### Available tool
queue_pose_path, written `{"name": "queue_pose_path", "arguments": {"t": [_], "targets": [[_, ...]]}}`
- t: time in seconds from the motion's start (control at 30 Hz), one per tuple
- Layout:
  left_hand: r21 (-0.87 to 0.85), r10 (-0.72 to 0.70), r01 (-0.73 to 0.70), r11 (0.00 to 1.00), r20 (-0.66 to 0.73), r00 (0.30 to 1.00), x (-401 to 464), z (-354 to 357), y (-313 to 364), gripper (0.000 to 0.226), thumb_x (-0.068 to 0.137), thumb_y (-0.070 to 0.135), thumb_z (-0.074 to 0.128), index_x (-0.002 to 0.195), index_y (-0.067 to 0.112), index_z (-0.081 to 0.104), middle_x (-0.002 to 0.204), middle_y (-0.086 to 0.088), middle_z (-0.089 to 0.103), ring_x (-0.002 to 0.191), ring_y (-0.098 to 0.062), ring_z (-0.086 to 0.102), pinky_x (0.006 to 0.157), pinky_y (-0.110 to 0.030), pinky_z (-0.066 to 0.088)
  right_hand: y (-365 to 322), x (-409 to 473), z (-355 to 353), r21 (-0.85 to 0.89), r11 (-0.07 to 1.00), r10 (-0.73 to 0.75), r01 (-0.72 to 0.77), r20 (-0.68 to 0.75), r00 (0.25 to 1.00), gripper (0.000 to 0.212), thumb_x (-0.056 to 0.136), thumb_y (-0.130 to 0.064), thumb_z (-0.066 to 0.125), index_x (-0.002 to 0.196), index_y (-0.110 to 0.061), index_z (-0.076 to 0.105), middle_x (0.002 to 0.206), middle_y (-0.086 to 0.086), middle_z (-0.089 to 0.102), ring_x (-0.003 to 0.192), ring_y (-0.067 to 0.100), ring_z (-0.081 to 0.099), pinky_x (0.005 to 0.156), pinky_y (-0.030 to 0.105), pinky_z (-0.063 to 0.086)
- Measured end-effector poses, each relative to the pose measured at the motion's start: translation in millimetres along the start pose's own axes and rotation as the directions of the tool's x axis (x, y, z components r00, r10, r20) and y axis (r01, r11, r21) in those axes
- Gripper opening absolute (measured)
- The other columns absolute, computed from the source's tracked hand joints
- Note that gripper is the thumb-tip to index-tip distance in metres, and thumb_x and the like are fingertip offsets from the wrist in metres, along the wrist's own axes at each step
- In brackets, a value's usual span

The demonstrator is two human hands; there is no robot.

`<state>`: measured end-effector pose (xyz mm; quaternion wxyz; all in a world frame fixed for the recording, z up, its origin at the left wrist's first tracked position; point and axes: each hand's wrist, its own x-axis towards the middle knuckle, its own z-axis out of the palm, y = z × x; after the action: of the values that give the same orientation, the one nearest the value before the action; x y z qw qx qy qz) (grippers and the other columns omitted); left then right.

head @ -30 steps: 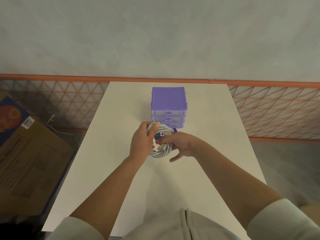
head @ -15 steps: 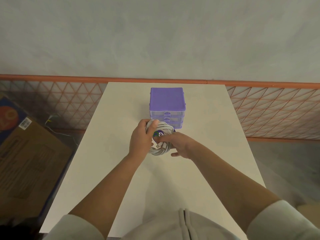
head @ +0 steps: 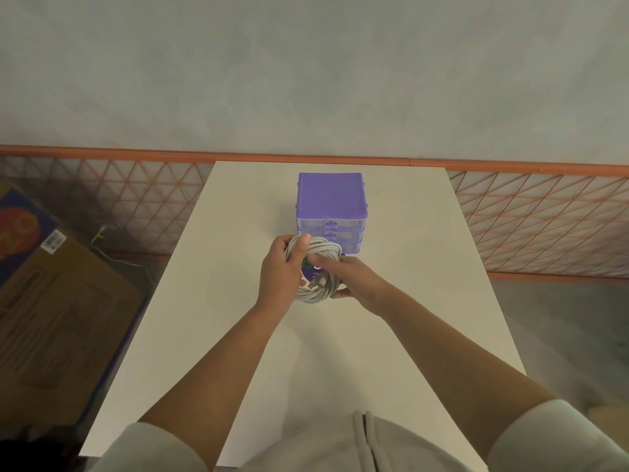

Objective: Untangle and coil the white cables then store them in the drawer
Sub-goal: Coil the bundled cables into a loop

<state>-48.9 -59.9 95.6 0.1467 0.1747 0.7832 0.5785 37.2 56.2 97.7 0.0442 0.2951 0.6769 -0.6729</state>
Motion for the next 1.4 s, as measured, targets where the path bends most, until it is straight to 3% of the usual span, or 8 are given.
{"name": "queue_pose_path", "arguments": {"t": [0.2,0.37,0.5,0.67,0.8,1.1,1.27,1.4], "targets": [[-0.069,-0.062,0.062,0.996,0.000,0.998,3,3,-5,0.037,0.094,0.051,0.053,0.109,0.018,0.061,0.071,0.011,0.057,0.058,-0.001,0.056,0.069,-0.030,0.054,6,0,2,0.152,0.988,0.007,0.006,-0.088,0.996,0.069,0.096,-0.069,0.013,0.118,-0.029,0.066,0.109,0.006,0.073,0.105,0.024,0.068,0.087,0.043,0.056],[-0.120,-0.132,0.130,0.984,-0.007,0.991,5,4,-4,0.039,0.094,0.053,0.053,0.106,0.017,0.061,0.061,0.012,0.055,0.053,-0.005,0.054,0.066,-0.036,0.056,13,3,5,0.024,0.998,-0.053,0.059,-0.190,0.980,0.059,0.103,-0.055,0.018,0.117,-0.022,0.064,0.102,0.000,0.072,0.092,0.014,0.067,0.073,0.027,0.054],[-0.160,-0.167,0.165,0.973,-0.002,0.986,4,0,-3,0.036,0.095,0.048,0.054,0.105,0.014,0.060,0.052,0.012,0.050,0.042,-0.004,0.045,0.048,-0.025,0.047,18,5,-2,-0.126,0.977,-0.200,0.173,-0.253,0.947,0.046,0.103,-0.047,0.032,0.079,-0.020,0.061,0.073,-0.007,0.061,0.066,0.007,0.055,0.066,0.022,0.045],[-0.136,-0.187,0.188,0.973,0.014,0.982,3,0,-10,0.040,0.095,0.050,0.053,0.105,0.012,0.061,0.055,0.006,0.047,0.039,-0.003,0.044,0.053,-0.028,0.049,21,12,-8,-0.185,0.955,-0.283,0.234,-0.312,0.907,0.031,0.102,-0.032,0.046,0.125,-0.030,0.066,0.116,-0.008,0.064,0.097,0.011,0.062,0.083,0.019,0.048],[-0.137,-0.187,0.186,0.973,0.004,0.982,3,1,-11,0.041,0.095,0.050,0.053,0.104,0.011,0.061,0.055,0.005,0.046,0.039,-0.003,0.043,0.051,-0.027,0.048,11,-5,-4,-0.209,0.937,-0.331,0.279,-0.288,0.898,0.042,0.097,-0.006,0.038,0.118,-0.023,0.070,0.099,-0.009,0.069,0.085,0.005,0.062,0.069,0.004,0.046],[-0.147,-0.175,0.165,0.975,-0.059,0.983,5,-8,-9,0.037,0.096,0.047,0.053,0.103,0.011,0.060,0.062,0.001,0.046,0.044,-0.006,0.043,0.043,-0.019,0.045,18,-12,6,-0.299,0.846,-0.490,0.442,-0.104,0.866,0.030,0.097,-0.020,0.032,0.083,-0.019,0.058,0.064,-0.006,0.053,0.065,0.017,0.046,0.063,0.034,0.040],[-0.155,-0.180,0.171,0.973,-0.043,0.983,4,-10,-9,0.035,0.096,0.047,0.054,0.104,0.013,0.060,0.064,0.000,0.048,0.050,-0.010,0.045,0.044,-0.019,0.045,23,1,5,-0.470,0.805,-0.478,0.362,-0.154,0.865,0.040,0.102,-0.029,0.034,0.073,-0.053,0.047,0.068,-0.019,0.052,0.079,0.022,0.046,0.072,0.036,0.041],[-0.156,-0.162,0.149,0.976,-0.073,0.984,1,-8,-6,0.034,0.095,0.048,0.054,0.106,0.016,0.059,0.070,0.001,0.052,0.057,-0.010,0.049,0.044,-0.019,0.046,17,-1,-3,-0.354,0.900,-0.321,0.255,-0.141,0.936,0.030,0.102,-0.015,0.044,0.086,-0.021,0.068,0.076,-0.009,0.062,0.072,0.011,0.055,0.067,0.021,0.044]]}}
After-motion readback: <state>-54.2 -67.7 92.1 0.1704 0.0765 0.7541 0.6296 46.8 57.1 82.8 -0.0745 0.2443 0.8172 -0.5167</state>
